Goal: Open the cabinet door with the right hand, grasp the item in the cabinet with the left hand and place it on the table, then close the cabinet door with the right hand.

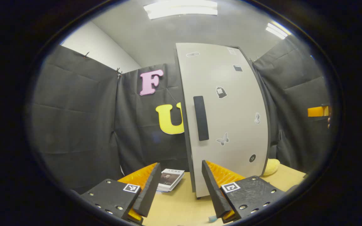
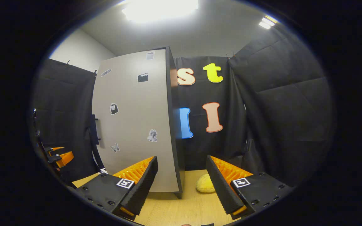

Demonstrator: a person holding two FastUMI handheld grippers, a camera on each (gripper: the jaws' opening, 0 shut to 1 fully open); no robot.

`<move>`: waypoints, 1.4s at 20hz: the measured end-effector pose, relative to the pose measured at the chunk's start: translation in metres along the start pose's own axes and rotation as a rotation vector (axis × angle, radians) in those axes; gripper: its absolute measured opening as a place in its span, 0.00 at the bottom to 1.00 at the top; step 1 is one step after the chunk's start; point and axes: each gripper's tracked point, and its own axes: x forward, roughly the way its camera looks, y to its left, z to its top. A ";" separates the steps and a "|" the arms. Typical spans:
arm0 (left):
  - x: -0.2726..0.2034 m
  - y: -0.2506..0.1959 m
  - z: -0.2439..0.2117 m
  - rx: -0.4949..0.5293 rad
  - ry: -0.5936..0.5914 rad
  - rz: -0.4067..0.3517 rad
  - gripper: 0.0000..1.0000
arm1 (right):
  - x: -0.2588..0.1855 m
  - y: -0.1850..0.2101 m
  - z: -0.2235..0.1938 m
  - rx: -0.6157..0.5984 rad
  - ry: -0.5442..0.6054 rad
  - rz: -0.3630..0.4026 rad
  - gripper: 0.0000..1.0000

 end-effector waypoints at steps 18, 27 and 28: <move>0.010 0.008 0.006 -0.018 0.003 0.004 0.78 | 0.003 0.006 0.012 0.002 -0.005 -0.020 0.98; 0.012 0.012 0.006 -0.012 0.001 0.008 0.78 | 0.007 0.009 0.012 -0.012 0.003 -0.025 0.98; 0.011 0.013 0.005 -0.012 0.001 0.011 0.78 | 0.008 0.010 0.013 -0.014 0.002 -0.026 0.98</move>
